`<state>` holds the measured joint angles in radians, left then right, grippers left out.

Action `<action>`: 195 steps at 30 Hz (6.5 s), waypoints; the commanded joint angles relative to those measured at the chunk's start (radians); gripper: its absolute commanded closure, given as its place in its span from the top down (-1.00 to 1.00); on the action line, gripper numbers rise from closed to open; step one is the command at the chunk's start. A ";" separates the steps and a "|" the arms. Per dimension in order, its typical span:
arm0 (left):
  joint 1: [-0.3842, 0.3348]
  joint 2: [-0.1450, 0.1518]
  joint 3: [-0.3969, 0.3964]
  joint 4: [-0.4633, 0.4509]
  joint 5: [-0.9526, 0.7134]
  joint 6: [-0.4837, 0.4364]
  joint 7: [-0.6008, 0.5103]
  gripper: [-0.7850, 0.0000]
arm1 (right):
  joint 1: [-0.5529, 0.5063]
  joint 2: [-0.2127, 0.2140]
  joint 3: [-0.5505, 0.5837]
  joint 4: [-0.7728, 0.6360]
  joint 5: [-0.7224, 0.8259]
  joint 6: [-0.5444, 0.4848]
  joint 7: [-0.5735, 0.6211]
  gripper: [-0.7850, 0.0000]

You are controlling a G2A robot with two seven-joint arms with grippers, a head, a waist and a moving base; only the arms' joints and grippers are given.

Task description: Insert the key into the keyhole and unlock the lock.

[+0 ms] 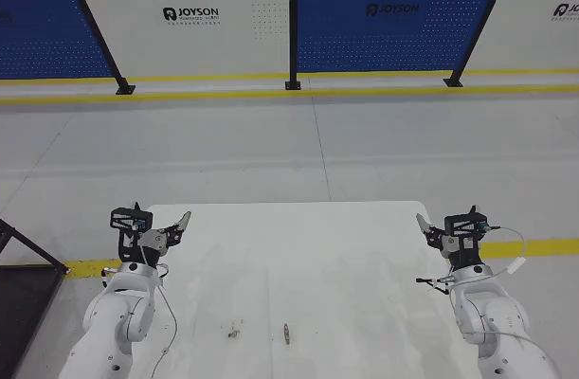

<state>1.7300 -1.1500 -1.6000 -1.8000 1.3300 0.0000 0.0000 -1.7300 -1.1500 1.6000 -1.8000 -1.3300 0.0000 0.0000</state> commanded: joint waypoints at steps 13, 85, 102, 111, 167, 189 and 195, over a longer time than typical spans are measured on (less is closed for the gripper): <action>0.125 0.006 -0.008 -0.137 0.100 -0.080 0.014 1.00 | 0.000 0.000 0.000 0.000 0.000 0.000 0.000 1.00; 0.407 -0.027 0.359 -0.132 0.346 0.077 -0.403 -0.59 | 0.000 0.000 0.000 0.000 0.000 0.000 0.000 1.00; 0.415 -0.025 0.353 -0.137 0.343 0.079 -0.388 -1.00 | 0.000 0.000 0.000 0.000 0.000 0.000 0.000 1.00; 0.451 -0.021 0.336 -0.176 0.340 0.084 -0.344 -1.00 | 0.000 0.000 0.000 0.000 0.000 0.000 0.000 1.00; 0.571 0.031 0.024 -0.079 -0.006 -0.530 0.727 -1.00 | -0.128 -0.033 -0.603 0.052 -0.274 -0.368 0.062 1.00; 0.571 0.031 0.024 -0.079 -0.006 -0.530 0.727 -1.00 | 0.025 -0.093 -0.782 0.228 -0.165 -0.157 0.159 -0.10; 0.571 0.031 0.024 -0.079 -0.006 -0.530 0.727 -1.00 | 0.032 -0.096 -0.792 0.236 -0.174 -0.131 0.150 -0.46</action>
<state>2.3008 -1.1192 -1.5760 -1.8786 1.3241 -0.5298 0.7270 -1.6977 -1.2454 0.8087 -1.5648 -1.5015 -0.1376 0.1556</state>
